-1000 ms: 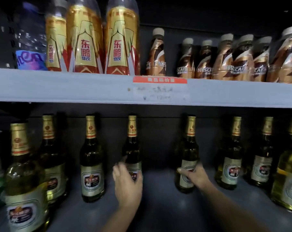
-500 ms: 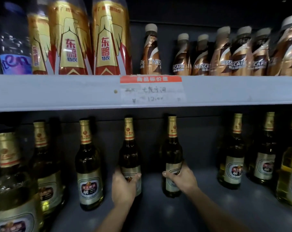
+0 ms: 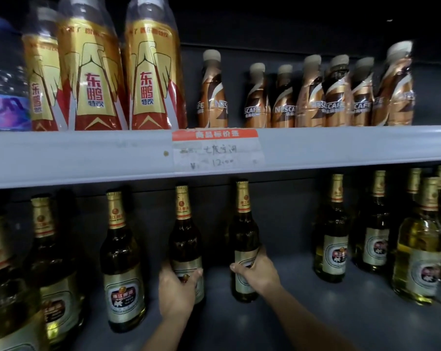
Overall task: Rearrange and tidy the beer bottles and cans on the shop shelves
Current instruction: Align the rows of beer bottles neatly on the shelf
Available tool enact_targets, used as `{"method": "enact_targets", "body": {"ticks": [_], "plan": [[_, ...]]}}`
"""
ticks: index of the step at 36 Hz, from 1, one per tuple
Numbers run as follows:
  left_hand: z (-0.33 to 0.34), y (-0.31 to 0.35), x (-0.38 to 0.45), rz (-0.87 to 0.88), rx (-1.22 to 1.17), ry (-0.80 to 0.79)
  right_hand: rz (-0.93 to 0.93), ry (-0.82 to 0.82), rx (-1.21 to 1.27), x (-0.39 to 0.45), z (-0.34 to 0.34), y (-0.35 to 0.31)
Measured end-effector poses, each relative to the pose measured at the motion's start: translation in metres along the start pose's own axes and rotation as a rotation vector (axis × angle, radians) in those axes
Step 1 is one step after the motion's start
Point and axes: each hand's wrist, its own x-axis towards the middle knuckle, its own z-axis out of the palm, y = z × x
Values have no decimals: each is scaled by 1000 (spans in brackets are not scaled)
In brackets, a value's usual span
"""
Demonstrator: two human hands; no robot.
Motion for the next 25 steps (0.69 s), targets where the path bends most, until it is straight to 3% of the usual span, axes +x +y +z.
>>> {"method": "enact_targets", "body": {"ticks": [9,11,14,16,18,22,25], "plan": [[5,2,-7,47,69,82,-20,-5,-33,0,-11,9],[6,7,-14,36,148,145,-56,215,-18,-5,-23,11],[6,16,-24,94,197,306,-165,764,106,-6,-59,23],[7,21,-26,131,194,399,-110,927,150,1,-88,36],[9,24,-28,161,180,426,7,877,123,12,-116,50],[22,33,-40,237,148,402,112,499,61,40,-145,78],[29,38,-54,263,101,365,172,395,55,55,-148,87]]}}
